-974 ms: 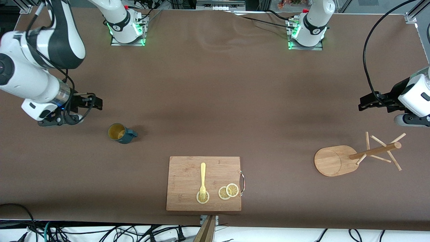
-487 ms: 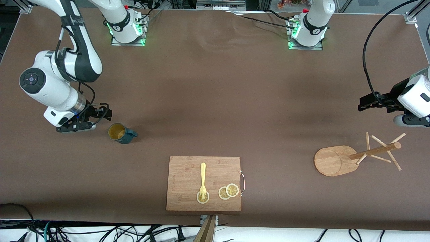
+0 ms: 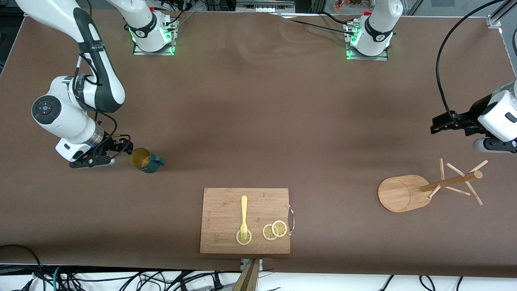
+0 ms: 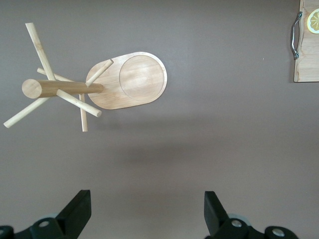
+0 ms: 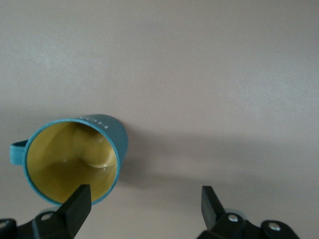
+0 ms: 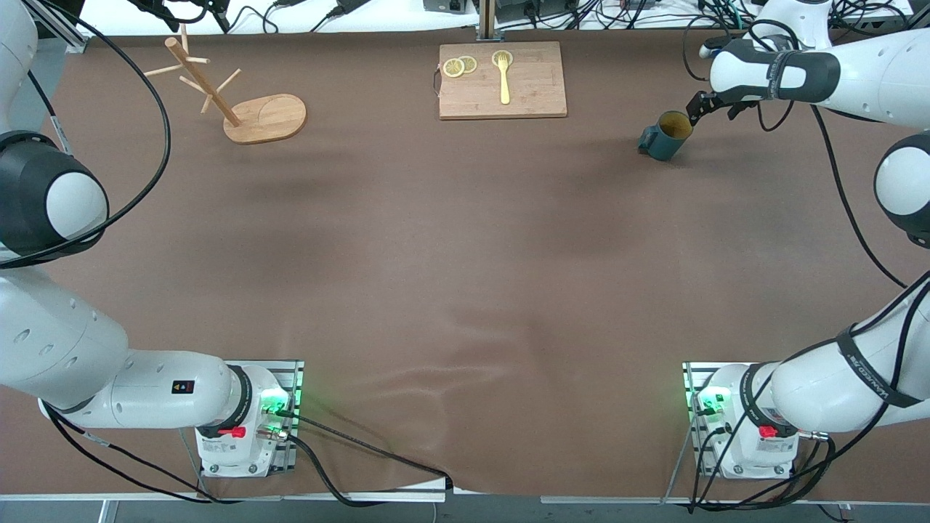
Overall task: Pass cup and hang on rack
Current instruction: 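Reach the right gripper down to the teal mug's rim, then close the right gripper on the teal mug's rim and lift it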
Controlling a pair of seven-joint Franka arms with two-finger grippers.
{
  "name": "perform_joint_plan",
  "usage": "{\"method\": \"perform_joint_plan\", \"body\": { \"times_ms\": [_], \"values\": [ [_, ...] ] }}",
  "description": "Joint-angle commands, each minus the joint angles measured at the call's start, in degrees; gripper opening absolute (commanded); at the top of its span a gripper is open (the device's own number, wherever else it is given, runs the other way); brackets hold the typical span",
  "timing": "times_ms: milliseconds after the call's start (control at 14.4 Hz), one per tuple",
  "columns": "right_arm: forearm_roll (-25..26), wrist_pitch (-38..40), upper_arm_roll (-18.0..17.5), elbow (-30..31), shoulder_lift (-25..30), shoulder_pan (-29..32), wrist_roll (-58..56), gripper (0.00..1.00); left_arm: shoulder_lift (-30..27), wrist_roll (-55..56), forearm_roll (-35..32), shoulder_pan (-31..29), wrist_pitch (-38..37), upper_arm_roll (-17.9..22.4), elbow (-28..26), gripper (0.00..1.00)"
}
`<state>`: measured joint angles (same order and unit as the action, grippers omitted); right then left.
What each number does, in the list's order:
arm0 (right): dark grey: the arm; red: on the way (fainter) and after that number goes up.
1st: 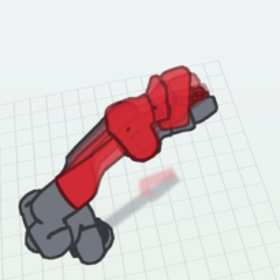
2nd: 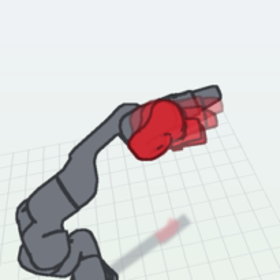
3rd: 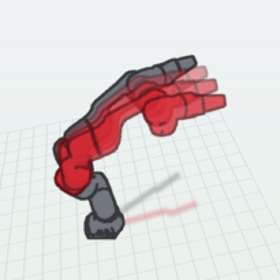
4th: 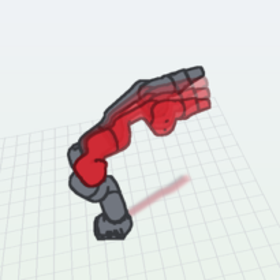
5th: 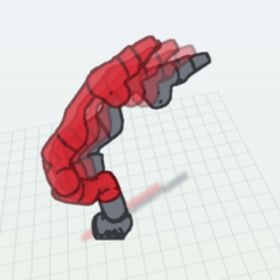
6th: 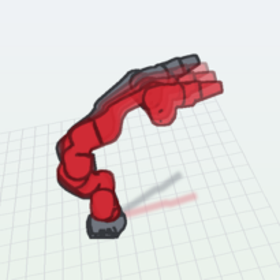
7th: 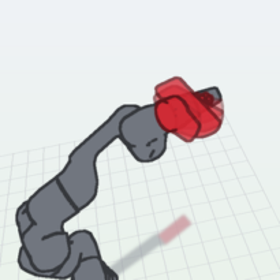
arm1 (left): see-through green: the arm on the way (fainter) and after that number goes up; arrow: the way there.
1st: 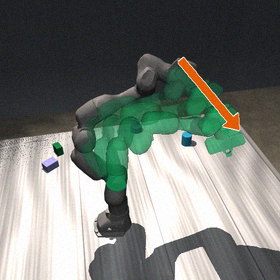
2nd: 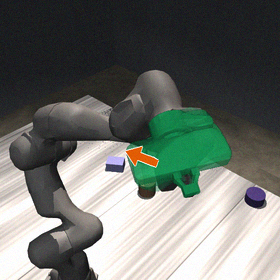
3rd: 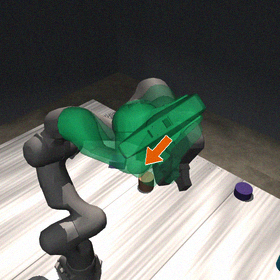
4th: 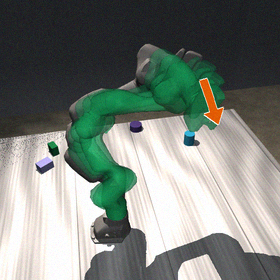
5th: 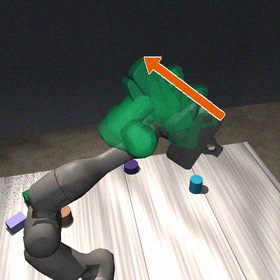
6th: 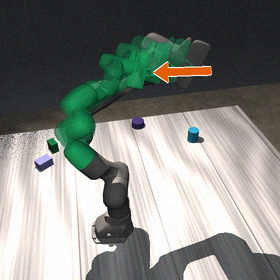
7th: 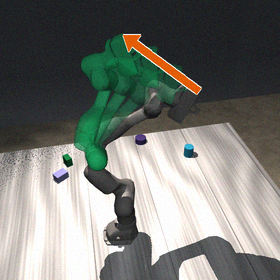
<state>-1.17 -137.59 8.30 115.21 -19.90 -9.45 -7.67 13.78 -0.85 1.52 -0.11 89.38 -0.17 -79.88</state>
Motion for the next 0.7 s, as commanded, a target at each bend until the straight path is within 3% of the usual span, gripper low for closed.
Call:
{"method": "perform_joint_plan", "body": {
  "times_ms": [0,278,626],
  "values": [
    [-2.25,-0.48,-0.39,-1.74,-2.07,0.04,-0.33,0.97,0.90,-0.03,1.03,-0.51,-0.87,-0.27,2.00,1.00],
    [-2.78,-2.59,-0.66,-1.74,-4.01,-0.22,-0.24,0.90,0.90,-0.03,1.03,-0.51,-0.87,-0.27,2.00,1.00],
    [-2.78,-3.38,-0.92,-1.56,-5.24,-0.31,-0.24,0.73,0.90,0.06,1.21,-0.51,-0.87,-0.18,2.00,1.00]
  ]
}}
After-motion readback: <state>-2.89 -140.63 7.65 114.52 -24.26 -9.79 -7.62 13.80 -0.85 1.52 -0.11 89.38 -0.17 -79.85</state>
